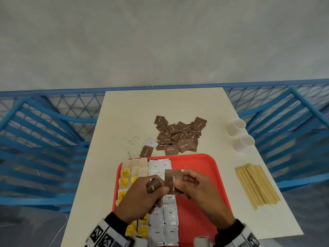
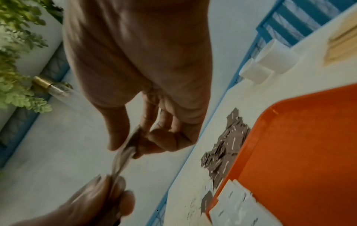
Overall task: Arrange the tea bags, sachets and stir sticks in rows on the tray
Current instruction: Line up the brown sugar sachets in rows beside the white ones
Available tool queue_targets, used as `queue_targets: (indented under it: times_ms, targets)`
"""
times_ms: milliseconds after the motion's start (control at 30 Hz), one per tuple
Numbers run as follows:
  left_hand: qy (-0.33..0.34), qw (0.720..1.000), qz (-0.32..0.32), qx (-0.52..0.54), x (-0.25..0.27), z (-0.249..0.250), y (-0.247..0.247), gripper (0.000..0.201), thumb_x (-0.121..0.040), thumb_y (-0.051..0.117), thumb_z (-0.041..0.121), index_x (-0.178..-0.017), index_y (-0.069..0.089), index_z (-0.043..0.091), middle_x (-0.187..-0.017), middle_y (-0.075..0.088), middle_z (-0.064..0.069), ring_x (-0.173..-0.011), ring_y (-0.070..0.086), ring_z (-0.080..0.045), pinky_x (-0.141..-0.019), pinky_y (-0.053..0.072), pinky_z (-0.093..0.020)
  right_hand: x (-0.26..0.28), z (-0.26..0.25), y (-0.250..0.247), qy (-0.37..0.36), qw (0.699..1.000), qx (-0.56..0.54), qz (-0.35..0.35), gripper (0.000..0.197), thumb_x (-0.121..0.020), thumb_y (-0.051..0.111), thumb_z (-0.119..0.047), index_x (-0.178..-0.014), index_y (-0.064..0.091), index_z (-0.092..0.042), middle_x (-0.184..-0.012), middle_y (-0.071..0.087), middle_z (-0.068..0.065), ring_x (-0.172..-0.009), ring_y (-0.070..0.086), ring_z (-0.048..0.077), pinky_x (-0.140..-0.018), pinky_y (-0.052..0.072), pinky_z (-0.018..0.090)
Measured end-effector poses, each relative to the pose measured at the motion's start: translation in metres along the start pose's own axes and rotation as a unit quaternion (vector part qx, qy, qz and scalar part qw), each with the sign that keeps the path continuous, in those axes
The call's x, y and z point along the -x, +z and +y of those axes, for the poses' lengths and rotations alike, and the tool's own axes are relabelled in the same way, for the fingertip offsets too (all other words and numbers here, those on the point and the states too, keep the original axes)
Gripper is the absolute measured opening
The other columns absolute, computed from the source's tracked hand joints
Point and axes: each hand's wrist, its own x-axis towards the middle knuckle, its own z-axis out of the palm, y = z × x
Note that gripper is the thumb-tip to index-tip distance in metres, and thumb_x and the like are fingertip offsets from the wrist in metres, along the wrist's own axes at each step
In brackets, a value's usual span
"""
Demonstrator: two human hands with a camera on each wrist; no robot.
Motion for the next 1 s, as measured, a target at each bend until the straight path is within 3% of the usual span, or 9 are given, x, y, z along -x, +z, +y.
queue_targets:
  times_ms: [100,267,433,500,633,700,800,933,1000]
  targets:
    - [0.011,0.999,-0.004,-0.031,0.001,0.002,-0.005,0.016,-0.096,0.064,0.018,-0.082,0.064,0.012,-0.063,0.065,-0.016,-0.043,0.053,-0.012,-0.044,0.043,-0.024,-0.001,-0.001,-0.008,-0.003,0.997,0.081,-0.005,0.008,-0.08,0.08,-0.011,-0.077,0.074,-0.016,-0.067,0.069,-0.004,-0.06,0.058,0.004,-0.059,0.044,0.015]
    - [0.0,0.999,0.042,0.013,0.002,-0.001,0.003,0.021,-0.095,0.066,0.026,-0.082,0.067,0.008,-0.061,0.066,-0.015,-0.044,0.05,-0.022,-0.044,0.043,-0.028,0.002,0.009,-0.006,0.027,0.998,0.046,0.04,0.005,-0.088,0.071,-0.007,-0.084,0.072,-0.005,-0.067,0.072,0.008,-0.058,0.063,0.011,-0.058,0.049,0.019]
    - [-0.006,0.997,0.06,0.048,0.001,-0.005,0.008,0.024,-0.097,0.062,0.023,-0.078,0.064,0.008,-0.061,0.066,-0.014,-0.049,0.053,-0.026,-0.047,0.045,-0.032,0.006,0.012,-0.003,0.046,0.998,0.035,0.029,0.029,-0.096,0.061,-0.021,-0.089,0.069,0.006,-0.079,0.074,0.018,-0.064,0.066,0.02,-0.059,0.052,0.024]
    - [-0.006,0.998,0.035,0.058,0.0,-0.002,0.003,0.025,-0.098,0.061,0.019,-0.077,0.062,0.005,-0.061,0.066,-0.013,-0.047,0.052,-0.024,-0.046,0.044,-0.029,0.007,0.008,-0.005,0.046,0.998,0.039,0.019,0.031,-0.092,0.065,-0.025,-0.089,0.069,0.005,-0.076,0.073,0.013,-0.065,0.063,0.019,-0.056,0.048,0.022]
    - [0.008,1.0,-0.021,0.017,-0.002,0.002,-0.005,0.025,-0.099,0.061,0.02,-0.079,0.06,0.004,-0.065,0.066,-0.021,-0.042,0.047,-0.023,-0.044,0.042,-0.026,0.003,-0.001,-0.007,0.013,0.999,0.044,0.026,0.023,-0.084,0.071,-0.029,-0.088,0.074,-0.006,-0.071,0.07,-0.003,-0.057,0.057,0.003,-0.053,0.042,0.014]
    - [0.014,0.999,-0.032,0.012,-0.004,0.002,-0.008,0.025,-0.099,0.06,0.02,-0.081,0.061,0.002,-0.064,0.066,-0.019,-0.042,0.048,-0.023,-0.044,0.042,-0.026,-0.001,0.0,-0.007,0.012,0.999,0.034,0.035,0.019,-0.087,0.07,-0.026,-0.083,0.074,-0.007,-0.068,0.067,0.0,-0.056,0.054,0.005,-0.052,0.04,0.016]
    - [0.017,0.999,-0.021,0.029,-0.007,0.001,-0.009,0.025,-0.099,0.06,0.018,-0.081,0.061,0.001,-0.063,0.065,-0.019,-0.043,0.048,-0.021,-0.044,0.043,-0.026,-0.004,0.004,-0.006,0.021,0.998,0.016,0.053,0.023,-0.086,0.07,-0.029,-0.083,0.075,-0.007,-0.069,0.063,0.007,-0.057,0.048,0.009,-0.051,0.04,0.02]
    - [-0.001,0.999,0.007,0.036,-0.01,-0.012,-0.006,0.026,-0.098,0.061,0.022,-0.081,0.063,0.003,-0.063,0.064,-0.021,-0.043,0.049,-0.021,-0.043,0.042,-0.026,-0.006,0.013,-0.009,0.05,0.996,0.065,0.028,0.008,-0.086,0.074,-0.018,-0.082,0.075,-0.011,-0.067,0.068,0.0,-0.052,0.049,0.006,-0.051,0.041,0.018]
    - [-0.023,0.999,0.023,0.037,-0.011,-0.021,-0.005,0.025,-0.098,0.061,0.021,-0.082,0.065,0.001,-0.062,0.062,-0.018,-0.044,0.051,-0.017,-0.043,0.042,-0.027,-0.021,0.024,-0.02,0.066,0.991,0.1,0.063,0.006,-0.086,0.074,-0.014,-0.083,0.077,-0.011,-0.067,0.07,-0.001,-0.053,0.052,0.005,-0.052,0.041,0.017]
